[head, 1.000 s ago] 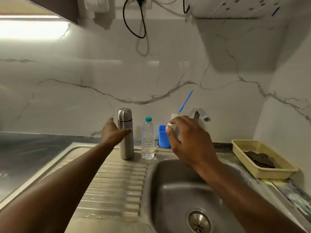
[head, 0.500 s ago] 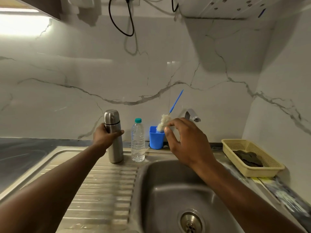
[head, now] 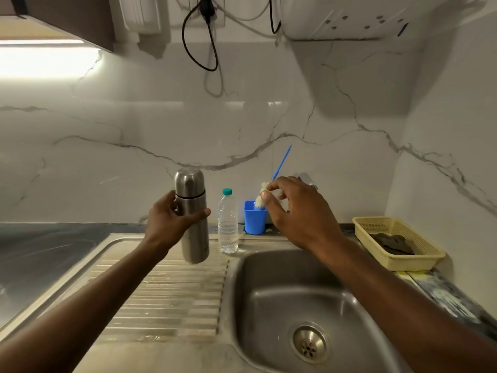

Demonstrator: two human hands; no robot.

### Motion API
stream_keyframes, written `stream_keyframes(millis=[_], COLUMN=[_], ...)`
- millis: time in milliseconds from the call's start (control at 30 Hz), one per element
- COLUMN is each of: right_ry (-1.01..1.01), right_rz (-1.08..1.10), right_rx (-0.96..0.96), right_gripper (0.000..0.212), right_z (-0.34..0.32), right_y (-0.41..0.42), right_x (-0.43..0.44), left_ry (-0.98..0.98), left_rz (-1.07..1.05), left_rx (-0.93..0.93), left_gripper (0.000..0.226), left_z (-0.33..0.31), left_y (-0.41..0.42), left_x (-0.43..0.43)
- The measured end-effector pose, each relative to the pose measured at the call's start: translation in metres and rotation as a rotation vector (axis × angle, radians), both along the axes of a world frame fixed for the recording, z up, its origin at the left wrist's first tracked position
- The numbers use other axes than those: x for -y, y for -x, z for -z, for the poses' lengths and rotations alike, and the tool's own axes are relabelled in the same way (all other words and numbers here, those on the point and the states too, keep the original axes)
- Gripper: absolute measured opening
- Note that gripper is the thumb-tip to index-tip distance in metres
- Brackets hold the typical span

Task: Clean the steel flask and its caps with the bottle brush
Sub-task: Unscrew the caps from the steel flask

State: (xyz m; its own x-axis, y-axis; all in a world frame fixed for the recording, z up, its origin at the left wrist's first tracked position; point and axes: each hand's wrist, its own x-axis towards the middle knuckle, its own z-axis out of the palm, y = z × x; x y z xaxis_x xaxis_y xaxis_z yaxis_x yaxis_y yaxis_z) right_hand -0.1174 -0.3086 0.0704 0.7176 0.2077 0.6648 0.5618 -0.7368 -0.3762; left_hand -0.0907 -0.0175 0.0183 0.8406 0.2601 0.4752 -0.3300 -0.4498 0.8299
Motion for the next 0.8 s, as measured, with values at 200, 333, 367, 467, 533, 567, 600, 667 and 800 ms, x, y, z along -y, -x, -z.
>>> stream_keyframes(millis=[200,333,367,467,533,567,600,667,800], right_ry=[-0.061,-0.149,-0.146,-0.069,-0.001,0.026,0.047,0.077,0.165], right_rz=[-0.07,-0.116,-0.125,-0.127,-0.098,-0.075,-0.047,-0.011,-0.071], right_rx=[-0.036,-0.108,-0.13,-0.236,-0.268,-0.255,-0.237,-0.202,-0.2], right_gripper=[0.044,0.052,0.055,0.054,0.057,0.061,0.063,0.063,0.054], right_z=[-0.006,-0.015,-0.018,-0.022,-0.022,-0.021,-0.019,-0.017,-0.019], right_y=[0.005,0.009,0.009,0.011,0.011,0.01,0.009,0.006,0.003], right_x=[0.0,-0.001,-0.001,0.001,0.003,0.003,0.005,0.007,0.013], left_ry=[-0.061,-0.11,-0.117,-0.135,-0.18,-0.202,-0.226,-0.265,-0.294], left_rz=[-0.007,0.022,0.032,0.064,0.074,0.077,0.077,0.078,0.118], left_rx=[0.137,0.2,0.208,0.235,0.244,0.243,0.239,0.233,0.233], left_gripper=[0.055,0.063,0.063,0.059,0.06,0.06,0.059,0.058,0.065], left_z=[0.004,0.007,0.008,0.013,0.018,0.02,0.021,0.024,0.028], left_y=[0.027,0.031,0.032,0.031,0.03,0.029,0.029,0.028,0.029], left_x=[0.049,0.083,0.09,0.108,0.117,0.119,0.12,0.122,0.121])
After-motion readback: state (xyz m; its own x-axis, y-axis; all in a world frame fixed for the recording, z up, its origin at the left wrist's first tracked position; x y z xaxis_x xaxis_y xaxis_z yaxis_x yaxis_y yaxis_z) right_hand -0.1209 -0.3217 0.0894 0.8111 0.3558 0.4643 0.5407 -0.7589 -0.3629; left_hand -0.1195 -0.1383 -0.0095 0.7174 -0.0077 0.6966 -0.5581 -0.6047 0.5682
